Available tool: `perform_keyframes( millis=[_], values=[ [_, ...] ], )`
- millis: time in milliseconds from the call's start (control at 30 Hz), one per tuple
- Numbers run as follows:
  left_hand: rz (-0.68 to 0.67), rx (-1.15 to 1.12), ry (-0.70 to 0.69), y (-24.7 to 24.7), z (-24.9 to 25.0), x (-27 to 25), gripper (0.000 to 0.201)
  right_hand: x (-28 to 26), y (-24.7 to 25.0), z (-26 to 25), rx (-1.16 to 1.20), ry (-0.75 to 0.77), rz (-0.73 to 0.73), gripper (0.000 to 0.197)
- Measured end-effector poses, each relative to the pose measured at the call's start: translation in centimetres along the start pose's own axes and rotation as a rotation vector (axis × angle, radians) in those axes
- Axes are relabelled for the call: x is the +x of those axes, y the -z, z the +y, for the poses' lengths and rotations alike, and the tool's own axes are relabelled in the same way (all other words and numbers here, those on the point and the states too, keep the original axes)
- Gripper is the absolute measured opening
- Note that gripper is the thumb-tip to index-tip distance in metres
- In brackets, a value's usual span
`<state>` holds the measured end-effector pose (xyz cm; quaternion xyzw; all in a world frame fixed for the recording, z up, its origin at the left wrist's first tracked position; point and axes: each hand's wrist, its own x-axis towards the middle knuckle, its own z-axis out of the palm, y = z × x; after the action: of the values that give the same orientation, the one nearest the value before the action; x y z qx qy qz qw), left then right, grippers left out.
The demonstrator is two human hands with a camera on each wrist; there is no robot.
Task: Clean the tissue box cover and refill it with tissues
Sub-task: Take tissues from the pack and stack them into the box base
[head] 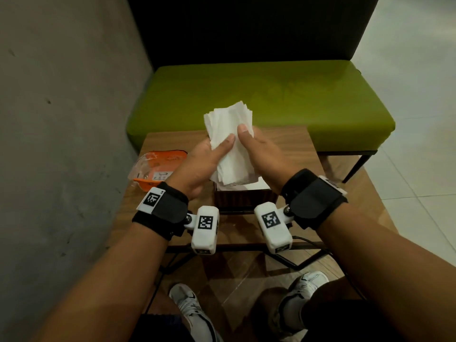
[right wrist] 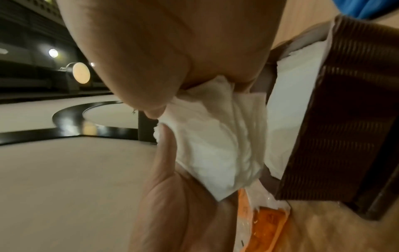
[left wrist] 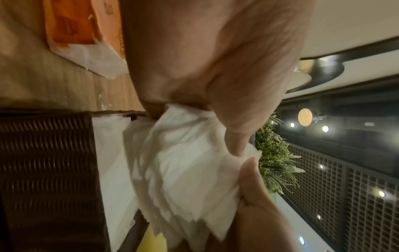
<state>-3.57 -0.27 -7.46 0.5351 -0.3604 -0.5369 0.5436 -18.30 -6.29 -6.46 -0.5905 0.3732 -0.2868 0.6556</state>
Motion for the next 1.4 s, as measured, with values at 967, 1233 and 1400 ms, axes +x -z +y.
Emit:
perform_keyframes(
  millis=[967,1233,1400],
  values=[
    [-0.080,0.114,0.132,2.6,1.3,-0.4,0.039,0.7,4.4,-2.5,-0.382,-0.115,-0.298,0.011],
    [-0.258,0.029,0.195,2.7,1.3,-0.7,0.041,0.6,4.8,-1.8,-0.230,-0.121,-0.393,0.032],
    [-0.393,-0.005,0.127,2.7,0.9,-0.3,0.047,0.8,4.6,-2.5,-0.166,-0.145,-0.419,0.050]
  ],
)
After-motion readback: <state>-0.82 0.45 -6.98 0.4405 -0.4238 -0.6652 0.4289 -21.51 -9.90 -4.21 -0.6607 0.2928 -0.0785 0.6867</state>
